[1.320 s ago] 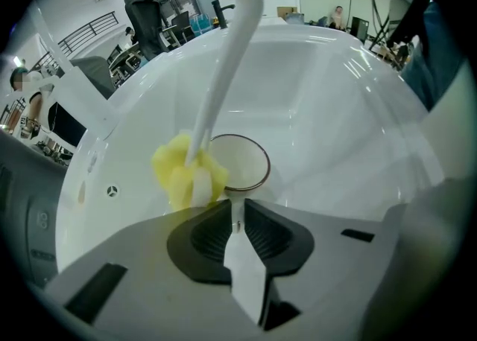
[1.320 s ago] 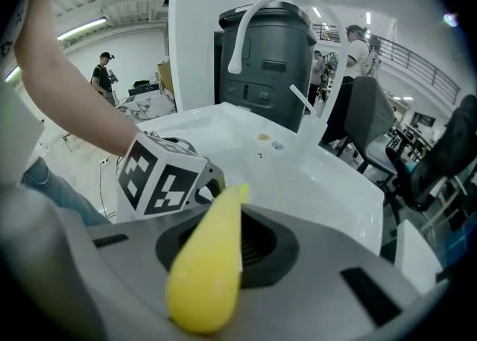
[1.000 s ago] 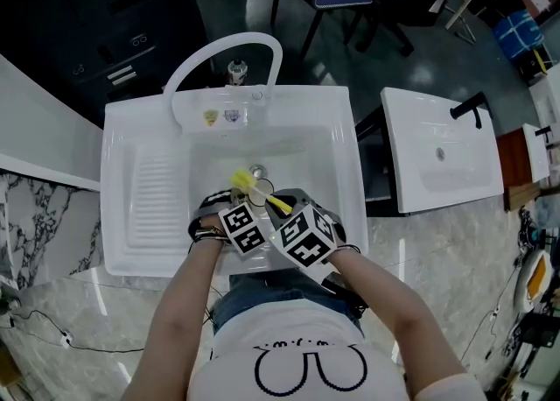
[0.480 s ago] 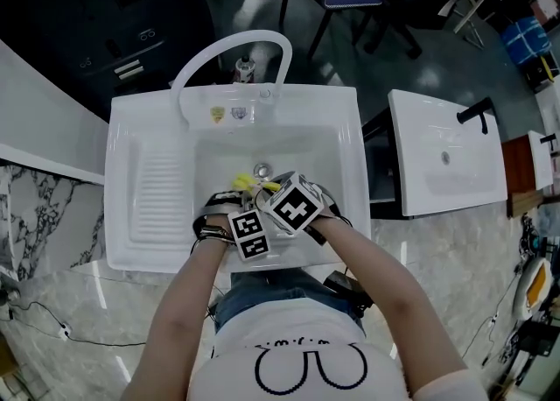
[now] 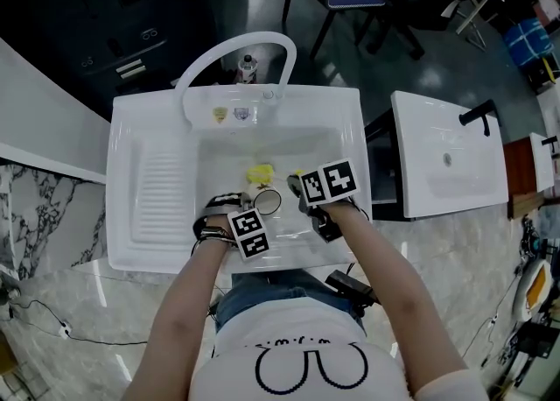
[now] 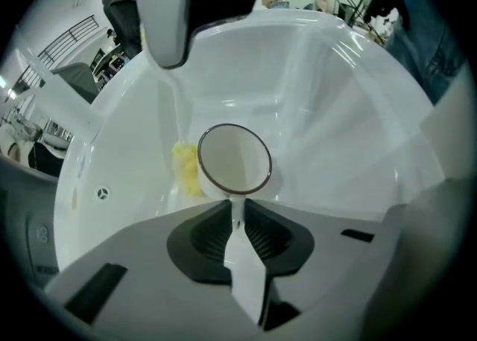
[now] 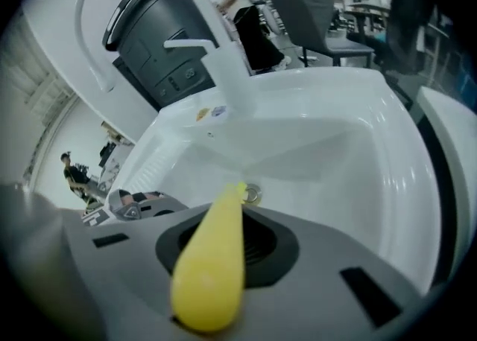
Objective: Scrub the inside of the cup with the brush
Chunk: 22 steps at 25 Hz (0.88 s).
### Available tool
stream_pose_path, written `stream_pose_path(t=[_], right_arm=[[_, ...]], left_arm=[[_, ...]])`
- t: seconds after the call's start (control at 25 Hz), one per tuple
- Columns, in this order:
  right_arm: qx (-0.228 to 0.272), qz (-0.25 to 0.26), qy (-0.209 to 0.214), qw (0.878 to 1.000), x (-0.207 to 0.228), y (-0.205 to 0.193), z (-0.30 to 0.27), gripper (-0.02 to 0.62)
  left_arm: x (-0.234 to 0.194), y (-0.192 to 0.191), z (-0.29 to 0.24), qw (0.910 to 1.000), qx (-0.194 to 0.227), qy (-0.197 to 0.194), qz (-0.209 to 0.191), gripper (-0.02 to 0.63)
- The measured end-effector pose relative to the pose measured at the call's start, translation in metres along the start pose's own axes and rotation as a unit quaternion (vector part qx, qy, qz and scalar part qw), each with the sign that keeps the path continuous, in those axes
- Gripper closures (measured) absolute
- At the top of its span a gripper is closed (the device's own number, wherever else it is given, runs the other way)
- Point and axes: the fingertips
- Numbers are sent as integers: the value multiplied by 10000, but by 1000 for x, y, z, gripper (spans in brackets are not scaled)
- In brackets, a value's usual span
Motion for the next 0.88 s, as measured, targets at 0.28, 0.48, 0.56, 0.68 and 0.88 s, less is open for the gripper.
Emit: stream_pose_path(t=[0.28, 0.48, 0.56, 0.68, 0.88], right_arm=[[663, -1424, 59, 9876, 3, -28, 25, 557], [821, -1343, -94, 9875, -5, -29, 43, 557], [880, -1384, -117, 9864, -7, -29, 49, 557], [991, -1482, -113, 9839, -9, -29, 58, 557], [1184, -1444, -83, 9824, -14, -22, 72, 557]], left_arm=[[1, -5, -4, 9895, -23, -658, 1287, 541], [-1, -5, -4, 9772, 49, -910, 1917, 541], [-3, -4, -3, 9709, 98, -967, 2188, 541], [-5, -3, -3, 9577, 152, -1118, 2647, 543], [-11, -4, -3, 9300, 258, -1390, 3393, 544]])
Point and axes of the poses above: the fingertips, and each gripper's own axes: z backward along the fingers, x to its right, y out of its top, and after that the axes turned 9 degrees about z, right-handed
